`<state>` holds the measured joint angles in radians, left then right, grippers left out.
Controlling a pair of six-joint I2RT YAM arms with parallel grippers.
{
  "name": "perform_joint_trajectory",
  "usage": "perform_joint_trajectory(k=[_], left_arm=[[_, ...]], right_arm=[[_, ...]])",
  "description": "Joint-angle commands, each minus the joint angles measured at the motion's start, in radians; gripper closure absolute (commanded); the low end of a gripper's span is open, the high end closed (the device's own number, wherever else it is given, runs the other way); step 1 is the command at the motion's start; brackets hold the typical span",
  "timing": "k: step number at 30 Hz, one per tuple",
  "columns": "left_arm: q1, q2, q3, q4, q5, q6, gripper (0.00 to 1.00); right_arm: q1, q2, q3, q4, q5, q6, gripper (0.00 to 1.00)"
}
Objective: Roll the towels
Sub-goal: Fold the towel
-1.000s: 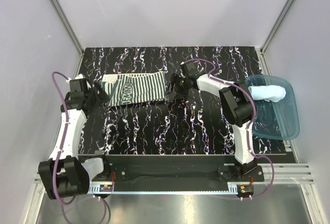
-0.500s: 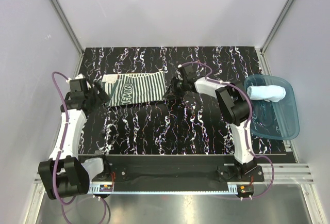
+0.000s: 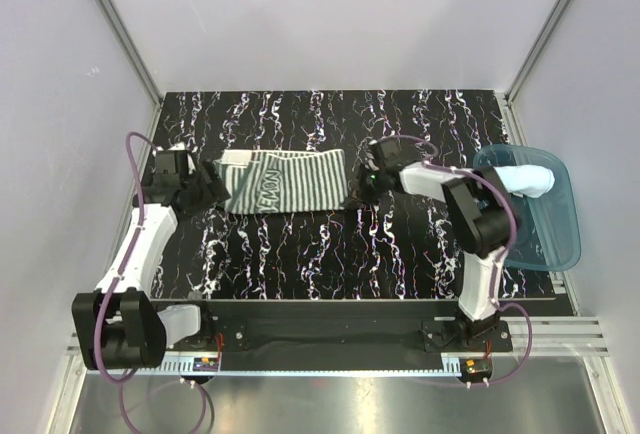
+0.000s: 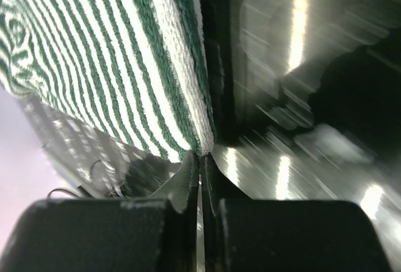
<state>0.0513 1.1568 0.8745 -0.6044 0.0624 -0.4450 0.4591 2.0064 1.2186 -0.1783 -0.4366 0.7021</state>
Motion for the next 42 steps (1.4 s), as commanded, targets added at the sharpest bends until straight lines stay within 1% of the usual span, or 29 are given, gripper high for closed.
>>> perform_joint_trajectory(k=[1,2,3,4,7,8,9,10,13,16,18,22,26,32,35,38,39,40,41,42], left_arm=[[-0.033,0.018,0.023,0.006,0.005,-0.014,0.14],[-0.045,0.021,0.017,0.011,0.004,-0.036,0.15],[-0.091,0.024,0.012,0.018,0.001,-0.049,0.15],[-0.114,0.030,0.005,0.035,-0.012,-0.075,0.16],[-0.209,0.049,-0.032,0.061,-0.047,-0.118,0.16],[-0.250,0.053,-0.043,0.078,-0.059,-0.141,0.16],[-0.264,0.058,-0.063,0.086,-0.059,-0.152,0.16],[-0.277,0.067,-0.072,0.095,-0.093,-0.161,0.16],[-0.303,0.075,-0.094,0.123,-0.090,-0.195,0.17],[-0.350,0.063,-0.123,0.147,-0.093,-0.216,0.18],[-0.381,0.058,-0.147,0.201,-0.079,-0.219,0.21],[-0.389,0.075,-0.218,0.336,-0.032,-0.247,0.25],[-0.392,0.127,-0.229,0.403,-0.032,-0.239,0.30],[-0.396,0.214,-0.226,0.489,-0.032,-0.224,0.31],[-0.396,0.259,-0.209,0.511,-0.030,-0.216,0.36],[-0.396,0.299,-0.192,0.526,-0.042,-0.207,0.43],[-0.396,0.313,-0.186,0.528,-0.049,-0.204,0.50],[-0.398,0.319,-0.175,0.532,-0.052,-0.198,0.54],[-0.396,0.326,-0.167,0.535,-0.053,-0.193,0.59],[-0.396,0.337,-0.160,0.535,-0.058,-0.187,0.68]], right_arm=[[-0.054,-0.182,-0.105,-0.113,0.120,-0.061,1.00],[-0.066,-0.214,-0.125,-0.160,0.142,-0.068,1.00],[-0.072,-0.272,-0.146,-0.182,0.183,-0.072,1.00],[-0.076,-0.300,-0.184,-0.225,0.206,-0.078,1.00],[-0.092,-0.389,-0.250,-0.276,0.271,-0.076,1.00],[-0.094,-0.415,-0.263,-0.298,0.280,-0.078,0.98],[-0.096,-0.425,-0.280,-0.308,0.292,-0.078,0.82],[-0.096,-0.432,-0.289,-0.311,0.294,-0.081,0.75],[-0.096,-0.459,-0.306,-0.314,0.292,-0.082,0.45],[-0.096,-0.468,-0.300,-0.323,0.294,-0.090,0.40],[-0.096,-0.471,-0.295,-0.323,0.292,-0.095,0.39],[-0.096,-0.468,-0.289,-0.323,0.285,-0.098,0.39],[-0.096,-0.474,-0.289,-0.329,0.280,-0.098,0.40],[-0.096,-0.483,-0.298,-0.339,0.286,-0.102,0.41],[-0.096,-0.483,-0.304,-0.342,0.288,-0.105,0.42],[-0.096,-0.479,-0.306,-0.342,0.286,-0.107,0.42],[-0.094,-0.477,-0.307,-0.343,0.286,-0.110,0.42],[-0.096,-0.475,-0.307,-0.345,0.286,-0.112,0.43],[-0.096,-0.474,-0.307,-0.345,0.288,-0.113,0.42],[-0.096,-0.471,-0.309,-0.345,0.289,-0.116,0.43]])
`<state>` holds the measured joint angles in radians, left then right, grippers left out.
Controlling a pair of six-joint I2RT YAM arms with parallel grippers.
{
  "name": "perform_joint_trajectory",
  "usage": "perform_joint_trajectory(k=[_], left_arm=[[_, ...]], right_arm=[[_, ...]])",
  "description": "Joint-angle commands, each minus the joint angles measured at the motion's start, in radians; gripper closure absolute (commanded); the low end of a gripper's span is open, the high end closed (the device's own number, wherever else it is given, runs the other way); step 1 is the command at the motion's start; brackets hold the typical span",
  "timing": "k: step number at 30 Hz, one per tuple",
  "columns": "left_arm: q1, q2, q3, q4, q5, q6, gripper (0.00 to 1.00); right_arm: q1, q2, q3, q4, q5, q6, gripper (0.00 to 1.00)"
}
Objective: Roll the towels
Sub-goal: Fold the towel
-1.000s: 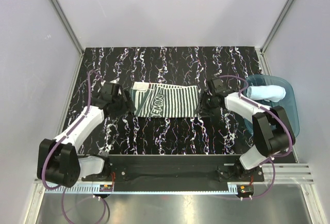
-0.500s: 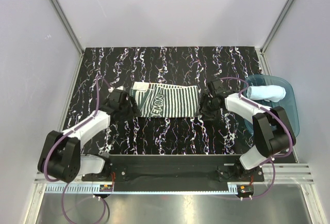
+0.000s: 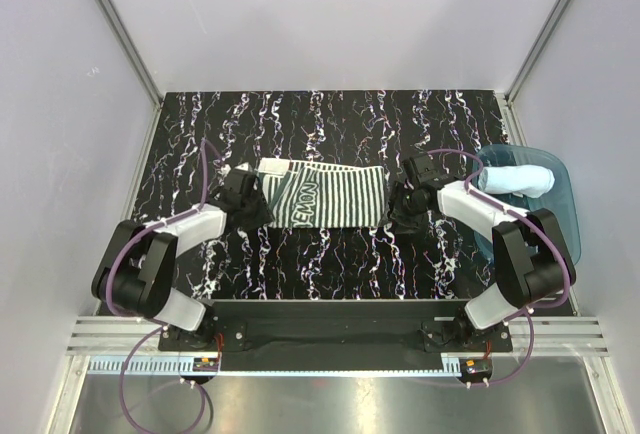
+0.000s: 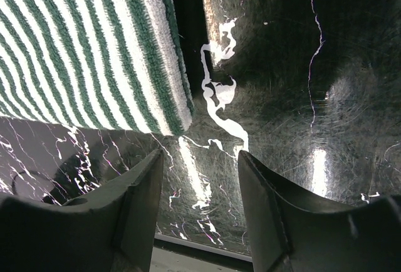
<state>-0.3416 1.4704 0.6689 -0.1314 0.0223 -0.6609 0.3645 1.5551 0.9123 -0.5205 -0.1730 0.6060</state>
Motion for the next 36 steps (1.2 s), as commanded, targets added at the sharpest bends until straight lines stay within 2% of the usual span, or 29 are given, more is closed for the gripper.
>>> perform_joint_trajectory(k=[1,2,3,7,13,18,21,27,31,33,34,36], left_arm=[[-0.004,0.025,0.064,0.055,-0.016,0.040,0.77],[-0.004,0.028,0.080,0.046,-0.016,0.046,0.86],[-0.004,0.027,0.095,0.032,-0.018,0.050,0.99],[-0.008,-0.019,0.188,-0.097,-0.015,0.075,1.00],[-0.030,-0.035,0.463,-0.284,0.011,0.173,1.00],[-0.022,0.033,0.633,-0.372,-0.080,0.244,1.00],[0.003,0.080,0.644,-0.387,-0.075,0.245,1.00],[0.059,0.096,0.505,-0.339,-0.133,0.212,1.00],[0.108,0.082,0.405,-0.311,-0.110,0.150,1.00],[0.115,0.064,0.356,-0.280,-0.130,0.146,0.84],[0.119,0.067,0.353,-0.278,-0.139,0.147,0.70],[0.142,0.108,0.368,-0.304,-0.151,0.142,0.57]], right_arm=[[-0.001,-0.017,-0.004,-0.003,0.027,-0.020,0.43],[0.001,-0.018,-0.006,-0.004,0.026,-0.023,0.43],[-0.001,-0.015,-0.007,-0.006,0.029,-0.023,0.43],[0.001,-0.017,-0.023,0.004,0.032,-0.022,0.44],[-0.001,-0.006,-0.030,0.022,0.018,-0.015,0.44],[0.001,0.014,-0.023,0.030,0.001,-0.017,0.45],[0.001,0.014,-0.026,0.025,0.004,-0.022,0.45],[-0.001,0.003,-0.047,0.020,0.007,-0.029,0.45],[-0.004,0.003,-0.052,0.014,0.009,-0.037,0.45],[-0.001,0.006,-0.055,0.016,0.007,-0.040,0.45],[-0.001,0.010,-0.053,0.016,0.003,-0.044,0.45],[-0.001,0.013,-0.053,0.017,-0.006,-0.045,0.45]])
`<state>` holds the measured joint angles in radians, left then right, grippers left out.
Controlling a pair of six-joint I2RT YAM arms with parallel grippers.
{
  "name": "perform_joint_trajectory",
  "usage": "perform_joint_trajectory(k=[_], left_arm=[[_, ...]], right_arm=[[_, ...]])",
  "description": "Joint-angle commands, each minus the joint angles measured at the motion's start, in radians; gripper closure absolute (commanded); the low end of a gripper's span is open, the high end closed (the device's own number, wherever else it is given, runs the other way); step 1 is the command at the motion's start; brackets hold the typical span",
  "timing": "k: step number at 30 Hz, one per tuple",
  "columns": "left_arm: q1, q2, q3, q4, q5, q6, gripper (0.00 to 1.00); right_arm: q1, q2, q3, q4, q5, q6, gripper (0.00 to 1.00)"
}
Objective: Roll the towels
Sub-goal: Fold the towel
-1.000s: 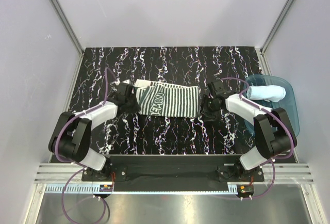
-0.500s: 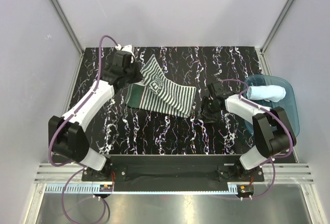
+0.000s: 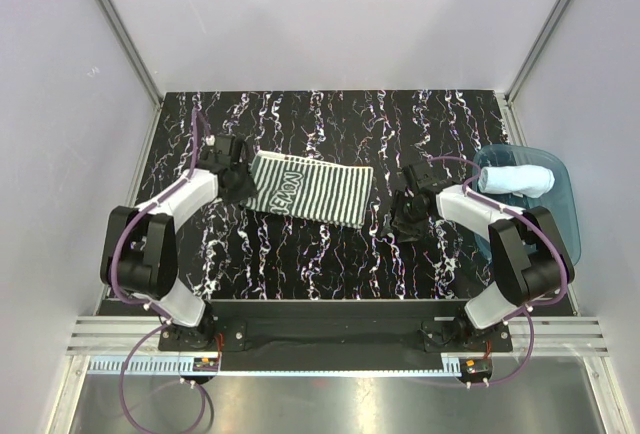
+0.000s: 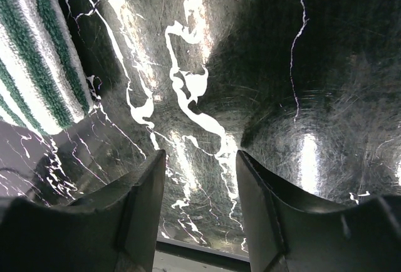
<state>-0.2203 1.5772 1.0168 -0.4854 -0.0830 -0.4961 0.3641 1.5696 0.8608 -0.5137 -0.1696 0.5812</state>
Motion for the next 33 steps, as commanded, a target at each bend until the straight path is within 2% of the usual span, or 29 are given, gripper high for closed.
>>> perform_joint_trajectory(k=[1,2,3,6,11,17,20,25,26,29,33], left_arm=[[0.030,0.018,0.031,0.036,-0.052,-0.028,0.50],[0.041,0.045,0.035,0.027,-0.061,-0.041,0.30],[0.062,0.055,0.037,0.024,-0.060,-0.048,0.25],[0.070,0.043,0.037,0.001,-0.109,-0.061,0.17],[0.047,-0.078,0.037,-0.028,-0.196,-0.050,0.13],[-0.039,-0.109,0.089,-0.134,-0.365,-0.048,0.13],[-0.131,-0.160,0.077,-0.124,-0.362,-0.050,0.14],[-0.373,-0.174,0.072,-0.067,-0.374,-0.028,0.14],[-0.399,-0.168,0.074,-0.062,-0.376,-0.029,0.14],[-0.470,-0.128,0.091,-0.051,-0.362,-0.055,0.15],[-0.536,-0.094,0.106,-0.048,-0.357,-0.082,0.16]], right_arm=[[0.001,-0.003,0.001,0.011,-0.018,-0.020,0.45],[0.001,-0.005,0.001,0.011,-0.024,-0.020,0.44],[-0.001,-0.009,0.003,0.012,-0.030,-0.020,0.44],[0.001,-0.051,0.003,0.033,-0.094,-0.023,0.44],[-0.001,-0.100,-0.023,0.122,-0.198,0.005,0.38],[-0.001,-0.053,0.026,0.214,-0.260,0.037,0.35],[-0.001,0.004,0.079,0.222,-0.249,0.025,0.36],[-0.001,0.121,0.110,0.273,-0.243,0.055,0.39],[0.001,0.136,0.109,0.286,-0.243,0.061,0.41],[0.003,0.188,0.095,0.352,-0.251,0.085,0.54],[0.068,0.214,0.075,0.351,-0.205,0.085,0.75]])
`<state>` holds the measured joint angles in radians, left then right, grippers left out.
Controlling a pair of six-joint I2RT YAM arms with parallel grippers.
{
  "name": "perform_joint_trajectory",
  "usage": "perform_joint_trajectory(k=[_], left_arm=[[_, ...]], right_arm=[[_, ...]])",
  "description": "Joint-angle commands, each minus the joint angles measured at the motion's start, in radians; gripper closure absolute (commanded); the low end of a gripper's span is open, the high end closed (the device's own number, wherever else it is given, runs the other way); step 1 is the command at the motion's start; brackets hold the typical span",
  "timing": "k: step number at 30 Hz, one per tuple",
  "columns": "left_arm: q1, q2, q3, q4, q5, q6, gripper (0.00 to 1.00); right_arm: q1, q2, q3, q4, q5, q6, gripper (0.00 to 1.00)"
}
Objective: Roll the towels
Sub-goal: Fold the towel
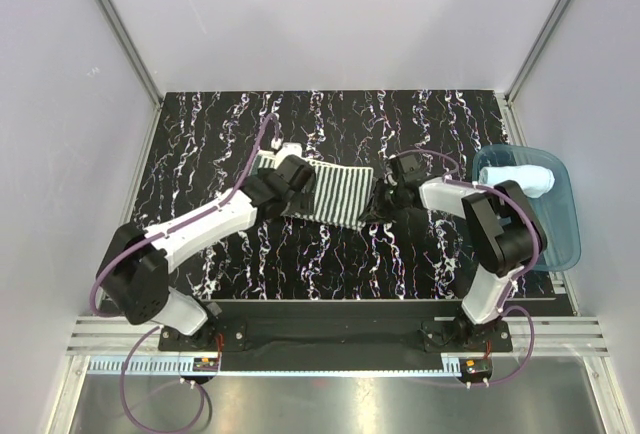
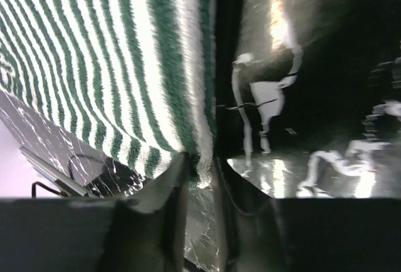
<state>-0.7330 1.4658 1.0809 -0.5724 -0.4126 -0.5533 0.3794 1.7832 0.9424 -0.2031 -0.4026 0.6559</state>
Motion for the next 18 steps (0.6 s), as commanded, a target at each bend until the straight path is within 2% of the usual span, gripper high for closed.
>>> perform_joint_trajectory(k=[1,5,7,9,10,12,14,15,16,18], left_arm=[[-0.032,0.027,0.043,0.040,-0.031,-0.026,0.16],[-0.049,0.031,0.048,0.037,-0.031,-0.036,0.16],[-0.054,0.022,0.050,0.032,-0.035,-0.031,0.16],[-0.060,0.004,0.044,0.032,-0.046,-0.019,0.16],[-0.065,-0.004,0.039,0.032,-0.049,-0.013,0.16],[-0.080,-0.030,0.019,0.052,-0.051,0.015,0.16],[-0.110,-0.045,-0.002,0.071,-0.055,0.042,0.16],[-0.123,-0.059,-0.009,0.078,-0.060,0.050,0.17],[-0.134,-0.064,-0.018,0.095,-0.061,0.058,0.17],[-0.172,-0.076,-0.042,0.112,-0.063,0.073,0.17]], right_arm=[[0.070,-0.002,-0.014,0.044,0.039,0.019,0.76],[0.176,-0.028,-0.046,0.042,0.087,0.059,0.82],[0.222,-0.073,-0.086,0.044,0.099,0.100,0.77],[0.234,-0.144,-0.128,0.031,0.116,0.140,0.66],[0.237,-0.174,-0.139,0.002,0.123,0.148,0.54],[0.236,-0.269,-0.136,-0.062,0.175,0.148,0.40],[0.236,-0.329,-0.105,-0.215,0.240,0.116,0.29],[0.236,-0.381,-0.059,-0.272,0.334,0.091,0.14],[0.236,-0.402,-0.036,-0.382,0.382,0.080,0.04],[0.228,-0.450,0.025,-0.473,0.512,0.062,0.00]])
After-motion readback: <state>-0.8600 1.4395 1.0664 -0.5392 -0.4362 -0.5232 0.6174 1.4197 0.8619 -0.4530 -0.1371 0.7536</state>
